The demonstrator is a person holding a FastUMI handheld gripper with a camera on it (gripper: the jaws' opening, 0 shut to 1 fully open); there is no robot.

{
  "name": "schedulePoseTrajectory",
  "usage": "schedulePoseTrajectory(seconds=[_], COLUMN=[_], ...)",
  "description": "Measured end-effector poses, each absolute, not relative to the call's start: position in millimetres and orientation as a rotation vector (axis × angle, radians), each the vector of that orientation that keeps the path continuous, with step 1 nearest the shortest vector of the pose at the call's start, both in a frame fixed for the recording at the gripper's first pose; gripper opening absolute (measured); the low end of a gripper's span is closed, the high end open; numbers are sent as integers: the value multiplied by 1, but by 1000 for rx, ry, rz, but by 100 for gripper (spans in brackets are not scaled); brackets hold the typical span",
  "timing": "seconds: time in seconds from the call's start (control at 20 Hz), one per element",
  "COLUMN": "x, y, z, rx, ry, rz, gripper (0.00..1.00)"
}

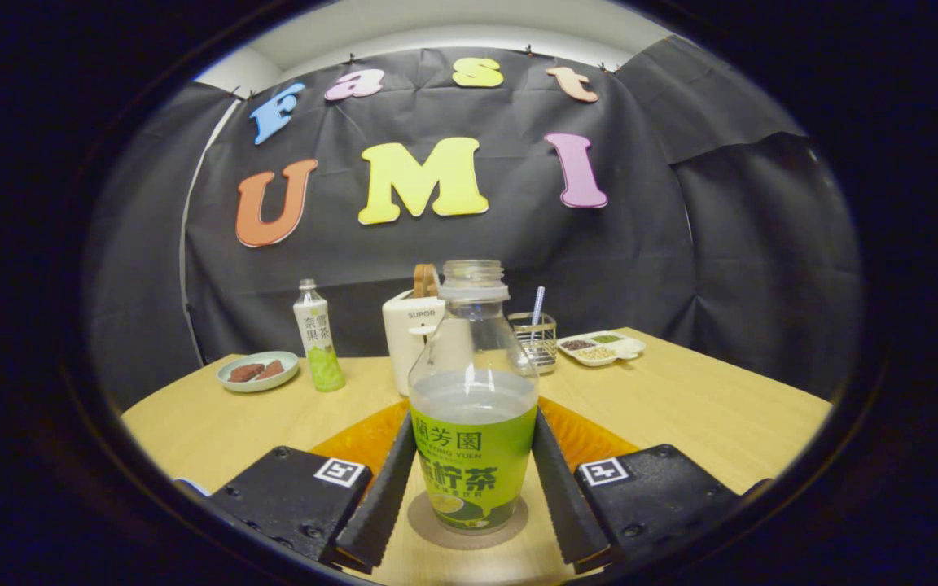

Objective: Take the bottle from table, then pour the juice into the cup, finally place the bottle on the coaster

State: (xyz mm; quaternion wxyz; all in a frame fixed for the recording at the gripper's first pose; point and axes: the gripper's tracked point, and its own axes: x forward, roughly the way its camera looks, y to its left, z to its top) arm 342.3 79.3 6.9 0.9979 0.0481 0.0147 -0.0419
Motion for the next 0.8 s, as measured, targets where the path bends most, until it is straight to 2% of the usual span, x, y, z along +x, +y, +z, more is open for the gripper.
schedulePoseTrajectory(seconds=[0.3, 0.55, 0.8], x=[335, 309, 250], y=[85, 78, 84], z=[7, 5, 16], rx=[50, 87, 125], ry=[62, 99, 77], rz=[-84, -112, -59], gripper=[84, 99, 100])
